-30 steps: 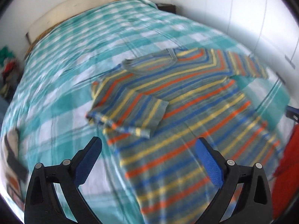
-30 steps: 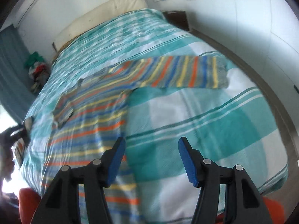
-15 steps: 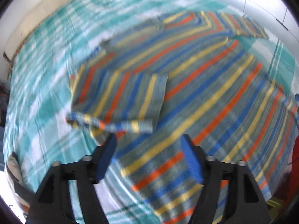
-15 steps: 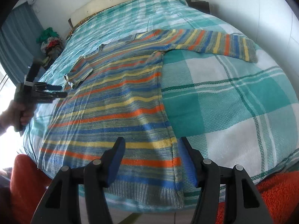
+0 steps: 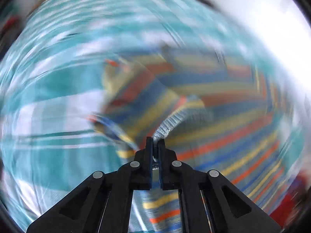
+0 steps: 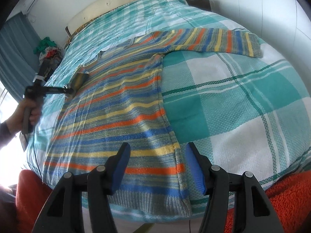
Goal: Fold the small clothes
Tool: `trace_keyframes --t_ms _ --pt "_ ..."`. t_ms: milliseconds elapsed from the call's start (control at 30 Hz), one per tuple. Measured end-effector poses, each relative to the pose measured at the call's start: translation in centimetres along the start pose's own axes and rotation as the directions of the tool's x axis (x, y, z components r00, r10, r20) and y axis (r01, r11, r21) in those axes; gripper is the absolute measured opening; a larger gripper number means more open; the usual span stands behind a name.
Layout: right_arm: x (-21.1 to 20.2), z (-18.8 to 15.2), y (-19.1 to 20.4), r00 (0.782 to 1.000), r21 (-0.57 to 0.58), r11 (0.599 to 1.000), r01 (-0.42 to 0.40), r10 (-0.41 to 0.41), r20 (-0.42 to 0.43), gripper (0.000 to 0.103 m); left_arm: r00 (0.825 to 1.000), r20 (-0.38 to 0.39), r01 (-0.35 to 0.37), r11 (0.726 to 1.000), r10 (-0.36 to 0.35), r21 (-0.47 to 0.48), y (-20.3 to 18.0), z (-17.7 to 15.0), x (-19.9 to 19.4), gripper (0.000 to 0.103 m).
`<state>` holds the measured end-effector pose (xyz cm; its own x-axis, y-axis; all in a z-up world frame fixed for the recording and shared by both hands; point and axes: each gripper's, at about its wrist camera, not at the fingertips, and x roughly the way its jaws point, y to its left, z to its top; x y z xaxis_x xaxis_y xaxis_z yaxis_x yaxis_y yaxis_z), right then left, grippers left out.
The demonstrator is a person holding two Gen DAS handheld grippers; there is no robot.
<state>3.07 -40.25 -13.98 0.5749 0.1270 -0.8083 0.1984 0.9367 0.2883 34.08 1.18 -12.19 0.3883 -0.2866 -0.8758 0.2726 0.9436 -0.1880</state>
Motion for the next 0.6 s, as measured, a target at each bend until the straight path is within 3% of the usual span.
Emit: trace_keyframes --t_ms 33,67,133,233,300,367,433,500,600 --pt "-0.1 0.0 0.1 1.0 -0.002 1.0 -0.002 0.002 0.005 0.059 0.998 0.058 0.018 0.989 -0.009 -0.147 3.2 0.6 -2.0 0.003" --pt "-0.2 0.0 0.2 1.0 -0.007 1.0 -0.002 0.002 0.01 0.059 0.995 0.095 0.024 0.961 0.002 -0.274 6.2 0.5 -3.5 0.003" --pt "-0.1 0.0 0.5 1.0 -0.02 1.0 0.0 0.001 0.016 0.059 0.99 0.113 -0.015 0.875 0.08 -0.483 11.7 -0.3 -5.2 0.003" --pt "0.5 -0.1 0.8 1.0 -0.033 0.999 -0.005 0.005 0.001 0.059 0.98 0.023 -0.137 0.76 0.195 -0.635 17.7 -2.5 -5.0 0.003" --pt "0.8 -0.1 1.0 1.0 -0.042 0.999 -0.009 0.009 -0.007 0.059 0.978 -0.028 -0.171 0.716 0.207 -0.677 19.5 -4.1 -4.1 0.002" --pt "0.9 -0.2 1.3 1.0 -0.053 0.999 -0.01 0.009 -0.009 0.059 0.976 -0.056 -0.191 0.701 0.211 -0.687 20.1 -6.1 -3.8 0.002" --pt "1.1 -0.2 1.5 1.0 -0.059 0.998 -0.009 0.008 -0.013 0.059 0.975 -0.059 -0.196 0.705 0.214 -0.682 20.4 -7.7 -4.2 0.001" --pt "1.4 -0.1 1.5 1.0 -0.06 0.998 -0.003 0.002 -0.019 0.059 0.973 -0.046 -0.198 0.708 0.228 -0.678 20.5 -7.9 -4.5 0.001" --pt "1.5 -0.1 1.5 1.0 -0.061 0.998 0.0 -0.001 -0.019 0.059 0.968 -0.038 -0.203 0.687 0.248 -0.697 21.7 -8.7 -5.1 0.001"
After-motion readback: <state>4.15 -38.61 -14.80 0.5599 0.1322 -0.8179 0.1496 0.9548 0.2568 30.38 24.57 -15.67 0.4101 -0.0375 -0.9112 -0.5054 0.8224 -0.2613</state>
